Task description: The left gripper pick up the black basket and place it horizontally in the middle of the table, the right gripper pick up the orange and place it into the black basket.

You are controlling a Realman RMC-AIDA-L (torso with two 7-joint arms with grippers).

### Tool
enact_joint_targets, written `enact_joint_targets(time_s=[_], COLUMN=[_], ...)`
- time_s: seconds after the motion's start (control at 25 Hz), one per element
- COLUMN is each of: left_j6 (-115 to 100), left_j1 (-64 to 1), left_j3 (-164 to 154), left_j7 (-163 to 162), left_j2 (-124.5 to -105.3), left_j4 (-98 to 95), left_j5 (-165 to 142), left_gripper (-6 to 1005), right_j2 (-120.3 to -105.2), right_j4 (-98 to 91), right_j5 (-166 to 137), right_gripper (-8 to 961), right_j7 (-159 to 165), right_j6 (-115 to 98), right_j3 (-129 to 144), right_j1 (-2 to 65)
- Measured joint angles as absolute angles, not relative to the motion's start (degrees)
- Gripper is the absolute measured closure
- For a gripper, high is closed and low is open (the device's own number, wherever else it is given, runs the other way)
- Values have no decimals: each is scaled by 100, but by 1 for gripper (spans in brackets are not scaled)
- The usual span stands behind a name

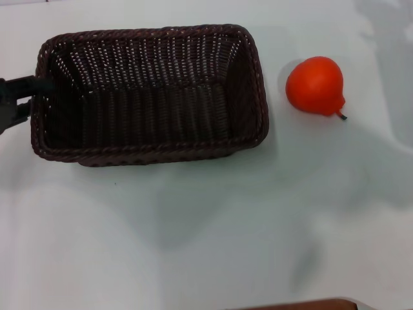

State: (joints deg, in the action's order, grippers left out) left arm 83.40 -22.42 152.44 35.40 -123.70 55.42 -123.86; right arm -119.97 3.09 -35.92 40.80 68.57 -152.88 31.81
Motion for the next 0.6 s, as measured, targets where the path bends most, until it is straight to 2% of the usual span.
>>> enact_joint_targets(time_s=[0.24,0.4,0.52,0.6], left_j6=[8348,8366,8369,8358], left_j1=[-2120,-2001,-1942,-1923], left_j3=[15315,15592,15865,16012], left_j7=[3776,4304,4818,5089], left_j2=[-12282,-12149,-12113,-12118], left_j4=[5600,5579,5493,5435], left_j5=[-12083,-11450,-10918,-10713], left_gripper=[505,505,505,505], right_j2=[-11956,-11834,-11635,-11386], right_j4=[471,971,1462,1887], right_j5=[-3641,-3870,-4467,-5185], right_gripper=[-4,-4,-4,-4], right_j7=[4252,5076,5903,6606], right_j6=[6854,6846,6797,6703], right_j3=[-14888,-14045,-13508,-13136], right_j1=[3172,3032,2924,2877])
